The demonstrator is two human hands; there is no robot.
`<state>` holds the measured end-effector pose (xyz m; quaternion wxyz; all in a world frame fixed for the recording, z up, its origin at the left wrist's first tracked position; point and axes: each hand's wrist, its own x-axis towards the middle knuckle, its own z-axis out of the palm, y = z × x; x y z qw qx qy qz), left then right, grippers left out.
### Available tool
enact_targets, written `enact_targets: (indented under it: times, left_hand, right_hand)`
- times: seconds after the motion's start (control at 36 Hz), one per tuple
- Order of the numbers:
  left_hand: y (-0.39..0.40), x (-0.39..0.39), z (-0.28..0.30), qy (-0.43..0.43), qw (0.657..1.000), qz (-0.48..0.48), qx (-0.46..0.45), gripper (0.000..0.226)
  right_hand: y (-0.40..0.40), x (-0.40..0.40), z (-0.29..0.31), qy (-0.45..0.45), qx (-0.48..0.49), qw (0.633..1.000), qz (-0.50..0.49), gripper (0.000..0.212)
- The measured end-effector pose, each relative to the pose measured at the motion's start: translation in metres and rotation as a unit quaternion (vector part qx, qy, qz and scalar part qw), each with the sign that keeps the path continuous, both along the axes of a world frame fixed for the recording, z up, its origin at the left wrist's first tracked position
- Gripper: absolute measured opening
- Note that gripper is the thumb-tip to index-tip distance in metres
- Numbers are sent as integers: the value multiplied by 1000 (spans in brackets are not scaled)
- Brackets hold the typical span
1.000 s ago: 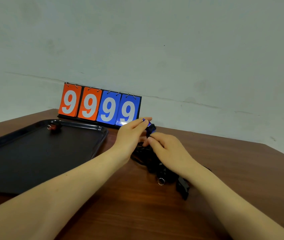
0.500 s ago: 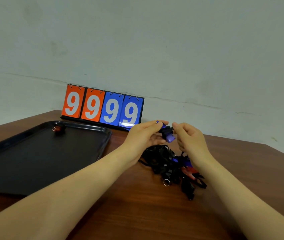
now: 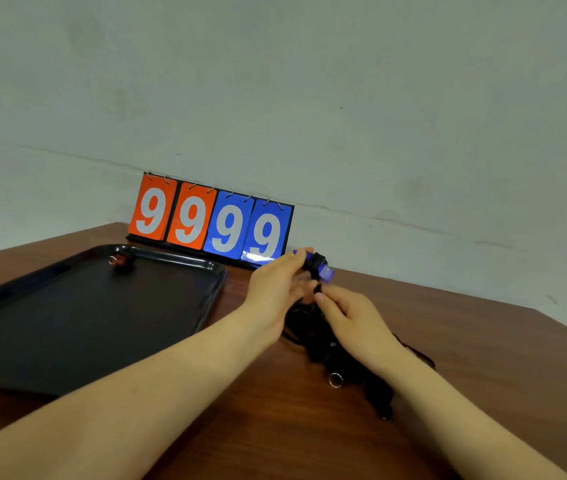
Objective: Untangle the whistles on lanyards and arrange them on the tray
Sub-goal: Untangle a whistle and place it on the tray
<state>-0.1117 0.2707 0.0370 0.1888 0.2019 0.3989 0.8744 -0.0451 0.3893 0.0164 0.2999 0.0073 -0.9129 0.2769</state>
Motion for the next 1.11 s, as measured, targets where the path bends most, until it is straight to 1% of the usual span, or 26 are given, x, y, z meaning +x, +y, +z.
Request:
enact_targets:
  times: [0.08, 0.17, 0.22, 0.31, 0.36, 0.44, 0.56, 0.61, 0.69, 0.75, 0.83, 0.94, 1.0, 1.11]
  left_hand:
    - [0, -3, 1, 63, 993, 71, -71, 20]
    - [2, -8, 1, 128, 976, 127, -120, 21]
    - [2, -10, 1, 151, 969, 143, -135, 19]
    - [2, -11, 0, 177, 963, 142, -144, 18]
    - [2, -11, -1, 217, 951, 153, -161, 18]
    - [2, -10, -2, 264, 933, 165, -181, 21]
    - [3, -9, -1, 285, 924, 164, -196, 19]
    - [2, -8, 0, 281, 927, 146, -199, 18]
    - [2, -5, 2, 240, 947, 90, -192, 18]
    - [1, -3, 4, 193, 964, 52, -175, 20]
    - [-2, -2, 5, 116, 985, -15, -130, 17]
    - [-1, 0, 2, 9, 994, -94, -64, 16]
    - [1, 0, 1, 3, 993, -103, -56, 17]
    - [3, 3, 0, 51, 992, -99, -57, 27]
  right_hand:
    - [-2, 0, 0, -2, 42, 999, 1, 29]
    - [-4, 2, 4, 18, 36, 999, 3, 28]
    - [-2, 3, 6, 28, 33, 999, -7, 26]
    - [-1, 6, 10, 45, 28, 998, -16, 24]
    - [0, 7, 11, 59, 23, 998, -23, 20]
    - [1, 7, 14, 96, -15, 995, -32, 16]
    - [6, 8, 19, 109, -94, 989, -44, 16]
    - [8, 8, 21, 106, -130, 985, -43, 19]
    - [12, 8, 23, 102, -174, 979, -41, 22]
    - [13, 8, 23, 96, -201, 974, -38, 24]
    - [13, 6, 21, 86, -250, 964, -19, 26]
    - [9, 5, 18, 56, -341, 938, 10, 29]
    - [9, 6, 17, 42, -394, 918, 34, 30]
    - [10, 3, 17, 25, -446, 893, 53, 31]
